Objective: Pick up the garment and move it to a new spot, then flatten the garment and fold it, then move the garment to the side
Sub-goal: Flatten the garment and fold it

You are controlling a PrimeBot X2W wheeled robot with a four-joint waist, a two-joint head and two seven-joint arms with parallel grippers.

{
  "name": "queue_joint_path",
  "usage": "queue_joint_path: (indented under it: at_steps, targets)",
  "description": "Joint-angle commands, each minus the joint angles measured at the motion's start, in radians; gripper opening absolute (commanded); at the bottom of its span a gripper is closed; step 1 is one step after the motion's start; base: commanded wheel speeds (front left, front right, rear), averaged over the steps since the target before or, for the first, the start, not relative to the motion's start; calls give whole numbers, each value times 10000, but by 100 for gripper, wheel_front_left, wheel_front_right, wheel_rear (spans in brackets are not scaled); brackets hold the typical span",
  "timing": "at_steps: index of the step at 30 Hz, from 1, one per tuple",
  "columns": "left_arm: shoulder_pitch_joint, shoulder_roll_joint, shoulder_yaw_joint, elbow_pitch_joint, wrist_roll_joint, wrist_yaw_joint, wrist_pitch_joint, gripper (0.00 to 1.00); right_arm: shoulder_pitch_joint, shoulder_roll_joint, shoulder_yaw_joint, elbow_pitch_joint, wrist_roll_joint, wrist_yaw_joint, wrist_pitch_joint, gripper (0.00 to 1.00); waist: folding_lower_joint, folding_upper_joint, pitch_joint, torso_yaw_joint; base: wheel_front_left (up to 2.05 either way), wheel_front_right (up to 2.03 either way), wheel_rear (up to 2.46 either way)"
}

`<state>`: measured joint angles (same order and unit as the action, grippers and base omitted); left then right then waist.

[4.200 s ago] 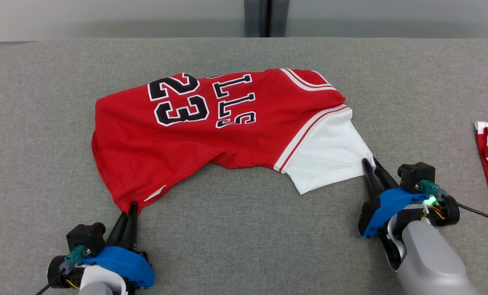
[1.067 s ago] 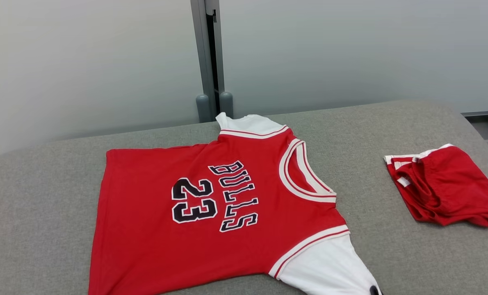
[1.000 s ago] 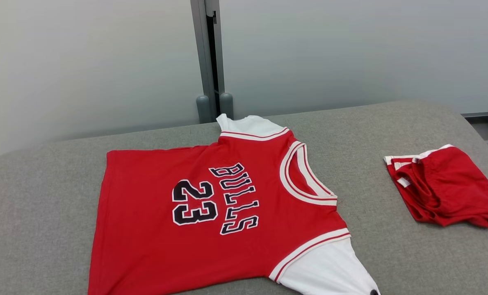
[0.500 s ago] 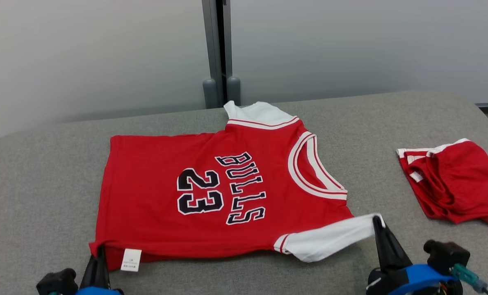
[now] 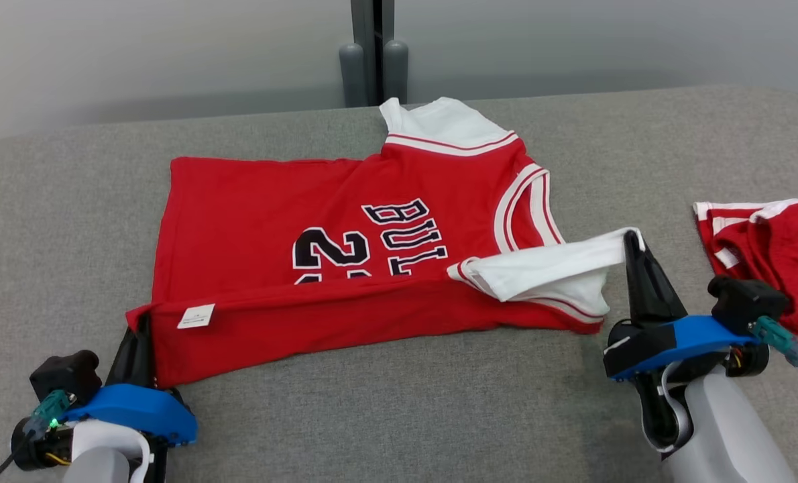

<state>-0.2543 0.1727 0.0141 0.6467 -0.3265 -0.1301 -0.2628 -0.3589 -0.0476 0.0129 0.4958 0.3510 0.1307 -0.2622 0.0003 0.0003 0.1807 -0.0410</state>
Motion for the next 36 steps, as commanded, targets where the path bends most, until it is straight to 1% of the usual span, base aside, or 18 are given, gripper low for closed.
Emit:
queue_joint_path:
  at_steps: [1, 9, 15, 16, 17, 18, 22, 26, 32, 36]
  targets:
    - [-301, 125, -92, 35, -64, -8, -21, 0, -312, -58, -63, 58, -122, 1, -39, 0, -3, -3, 257, 156, 0, 0, 0]
    - [-1219, 449, -854, 151, -323, -9, -22, 0, -1314, -56, -146, 603, -577, 1, -37, 0, -3, -3, 996, 331, 0, 0, 0]
    - [-1769, 681, -1658, 306, -549, -9, -22, 0, -1783, -58, -329, 1099, -924, 1, -36, 0, -3, -3, 1282, 430, 0, 0, 0]
    - [-1832, 719, -1744, 324, -605, -9, -22, 24, -1830, -58, -343, 1184, -988, 1, -37, 5, -3, -3, 1305, 435, 0, 0, 0]
    - [-1868, 735, -1775, 307, -643, -9, -23, 78, -1898, -58, -376, 1190, -1026, 1, -37, 36, -3, -3, 1328, 438, 0, 0, 0]
    - [-1864, 747, -1801, 286, -679, -9, -23, 100, -1953, -60, -411, 1099, -1064, 1, -37, 100, -3, -3, 1345, 441, 0, 0, 0]
    - [-1530, 702, -1407, 52, -556, -9, -22, 100, -1610, -58, -656, 615, -1289, 1, -36, 100, -3, -3, 1344, 449, 0, 0, 0]
    - [-985, 423, -935, -212, -335, -9, -23, 100, -873, -50, -741, 231, -1276, 1, -36, 100, -3, -3, 1242, 465, 0, 0, 0]
    - [-255, 52, -670, -298, -135, -10, -23, 100, 185, -58, -454, 253, -1226, 1, -36, 100, -3, -3, 1044, 464, 0, 0, 0]
    - [1, -135, -628, -327, -50, -10, -22, 100, 498, -57, -426, 528, -1233, 1, -36, 100, -3, -3, 951, 483, 0, 0, 0]
